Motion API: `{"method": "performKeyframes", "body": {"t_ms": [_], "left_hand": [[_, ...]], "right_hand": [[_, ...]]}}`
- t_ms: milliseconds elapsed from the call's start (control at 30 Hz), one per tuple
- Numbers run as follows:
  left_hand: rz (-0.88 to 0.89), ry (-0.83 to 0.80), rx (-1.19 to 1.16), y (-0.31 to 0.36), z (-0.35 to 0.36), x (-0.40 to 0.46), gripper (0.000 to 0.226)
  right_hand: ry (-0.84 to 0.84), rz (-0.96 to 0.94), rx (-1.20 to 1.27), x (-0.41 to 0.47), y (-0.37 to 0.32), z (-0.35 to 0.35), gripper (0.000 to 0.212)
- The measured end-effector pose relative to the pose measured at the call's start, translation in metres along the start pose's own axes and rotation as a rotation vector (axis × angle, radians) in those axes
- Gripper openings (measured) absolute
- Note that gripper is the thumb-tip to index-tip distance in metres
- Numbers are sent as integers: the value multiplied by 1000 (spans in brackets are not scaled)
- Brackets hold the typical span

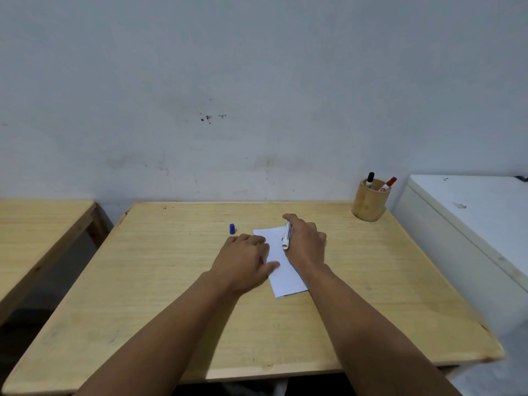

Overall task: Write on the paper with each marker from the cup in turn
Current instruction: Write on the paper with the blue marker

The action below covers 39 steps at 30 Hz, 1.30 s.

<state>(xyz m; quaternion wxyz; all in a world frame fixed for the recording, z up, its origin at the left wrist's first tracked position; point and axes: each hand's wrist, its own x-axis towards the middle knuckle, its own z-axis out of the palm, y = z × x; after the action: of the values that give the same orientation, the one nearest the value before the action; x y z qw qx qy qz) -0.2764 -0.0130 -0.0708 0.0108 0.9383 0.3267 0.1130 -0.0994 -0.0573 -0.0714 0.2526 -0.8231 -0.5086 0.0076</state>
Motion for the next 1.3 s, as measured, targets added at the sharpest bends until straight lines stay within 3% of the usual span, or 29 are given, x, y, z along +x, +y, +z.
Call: {"method": "performKeyframes", "body": {"t_ms": [67, 133, 200, 233, 300, 367, 467, 633, 933, 1067, 1300], "left_hand": [[-4, -147, -74, -2, -8, -10, 86], [-7, -258, -82, -3, -10, -17, 108], [-18, -287, -105, -3, -9, -19, 113], [-18, -286, -116, -4, -8, -18, 113], [-6, -287, -120, -7, -5, -17, 112], [24, -285, -97, -10, -4, -17, 110], [45, -256, -100, -16, -1, -17, 108], [50, -231, -111, -18, 1, -20, 109], [-86, -251, -98, -11, 1, -31, 114], [-120, -265, -112, -10, -1, -31, 113], [-95, -231, -137, -11, -5, -36, 89]], "right_hand": [[-3, 4, -10, -1, -1, 0, 67], [61, -13, 26, 3, -2, 3, 53], [147, 7, 251, 5, -6, 4, 31], [144, 52, 472, 7, -12, 2, 33], [74, 188, 869, 14, -26, -4, 33], [11, 225, 1005, 22, -35, -9, 17], [-74, 255, 1005, 28, -39, -2, 12], [-57, 353, 965, 29, -37, 14, 40], [-49, 328, 986, 26, -39, 20, 26], [-57, 249, 923, 25, -38, 23, 33], [-96, 250, 942, 32, -40, 22, 38]]}}
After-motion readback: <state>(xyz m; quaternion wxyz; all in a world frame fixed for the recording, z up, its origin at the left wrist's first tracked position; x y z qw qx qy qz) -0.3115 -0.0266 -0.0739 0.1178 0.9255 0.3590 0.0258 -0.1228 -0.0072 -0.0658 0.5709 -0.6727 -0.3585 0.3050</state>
